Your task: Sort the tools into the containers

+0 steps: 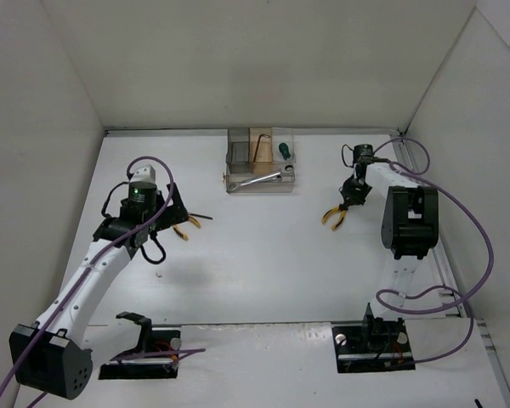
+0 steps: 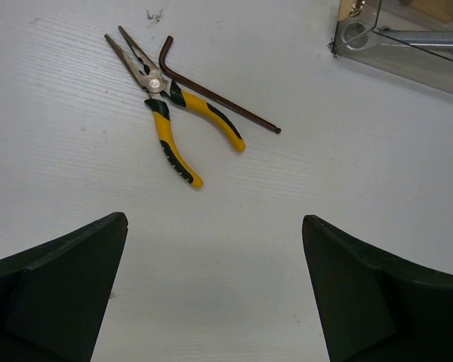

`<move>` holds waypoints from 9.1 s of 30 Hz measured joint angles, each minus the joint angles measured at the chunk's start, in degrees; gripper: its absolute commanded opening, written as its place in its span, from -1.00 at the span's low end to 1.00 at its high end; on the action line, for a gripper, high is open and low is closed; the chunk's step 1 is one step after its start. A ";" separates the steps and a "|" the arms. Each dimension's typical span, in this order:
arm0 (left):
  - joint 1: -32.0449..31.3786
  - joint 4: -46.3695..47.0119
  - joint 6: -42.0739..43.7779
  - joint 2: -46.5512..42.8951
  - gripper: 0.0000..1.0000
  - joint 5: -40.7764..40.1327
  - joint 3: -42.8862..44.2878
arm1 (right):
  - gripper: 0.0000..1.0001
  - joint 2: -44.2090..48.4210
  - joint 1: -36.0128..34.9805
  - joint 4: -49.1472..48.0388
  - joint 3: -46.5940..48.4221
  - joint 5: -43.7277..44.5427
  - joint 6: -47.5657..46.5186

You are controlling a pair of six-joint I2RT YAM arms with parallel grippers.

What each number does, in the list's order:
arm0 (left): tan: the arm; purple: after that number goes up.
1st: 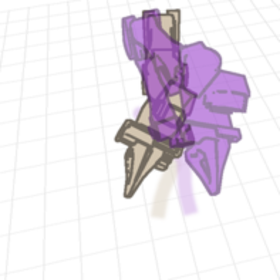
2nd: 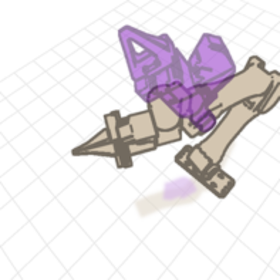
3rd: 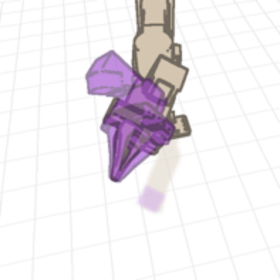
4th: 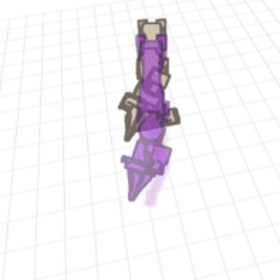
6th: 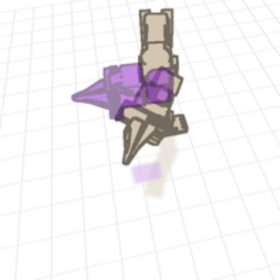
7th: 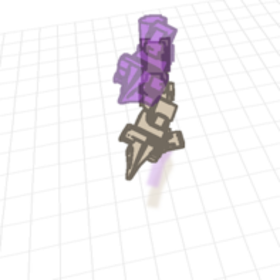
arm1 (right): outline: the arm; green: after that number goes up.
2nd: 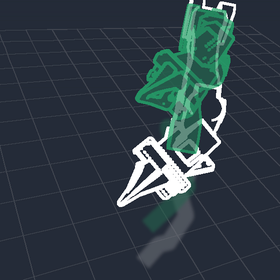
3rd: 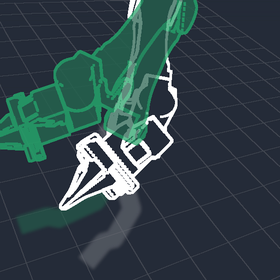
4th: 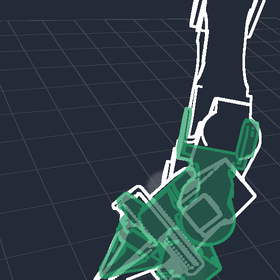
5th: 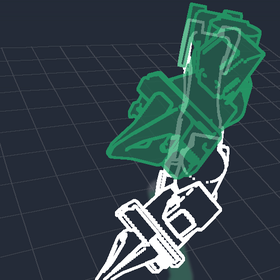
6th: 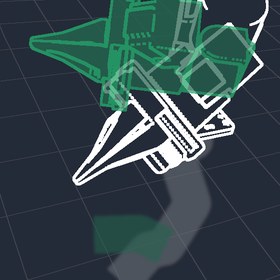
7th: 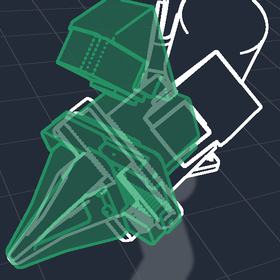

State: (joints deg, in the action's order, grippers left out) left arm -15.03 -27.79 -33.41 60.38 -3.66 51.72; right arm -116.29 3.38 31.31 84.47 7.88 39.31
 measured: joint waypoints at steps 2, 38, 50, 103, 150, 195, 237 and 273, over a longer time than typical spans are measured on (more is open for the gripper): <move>-0.55 1.20 0.79 0.00 0.90 1.07 0.00 | -1.00 0.87 -0.20 -1.14 -1.03 -1.44 -1.29; -22.10 28.15 14.01 23.47 0.65 26.36 12.94 | -1.00 29.03 -18.05 -15.45 -11.26 -33.68 -12.02; -26.29 29.55 16.85 29.73 0.47 27.89 17.70 | -1.00 31.89 -21.33 -15.58 -11.32 -40.37 -11.10; -1.84 35.98 20.57 69.00 -1.00 21.03 61.59 | 0.66 57.68 -10.01 -10.67 -32.44 -26.73 -13.20; -1.84 44.81 9.01 82.20 0.18 22.91 64.39 | 0.68 58.66 -9.60 -7.26 -36.04 -30.86 -16.81; 2.40 -8.87 -22.36 41.94 0.30 -4.92 20.06 | 0.65 63.17 -10.14 -1.73 -35.95 -28.44 -17.14; 4.55 -9.86 -22.47 40.59 0.46 -3.85 13.51 | 0.66 61.81 -11.37 -1.73 -35.95 -28.02 -17.99; 9.01 -11.08 7.08 50.14 0.24 1.66 32.06 | 0.66 61.24 -11.61 -1.66 -35.95 -26.97 -17.99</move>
State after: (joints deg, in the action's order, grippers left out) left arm -6.02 -38.87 -26.33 110.52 -2.00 83.79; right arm -55.05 -8.23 29.65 48.51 -19.09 21.32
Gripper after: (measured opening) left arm 0.631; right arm 0.830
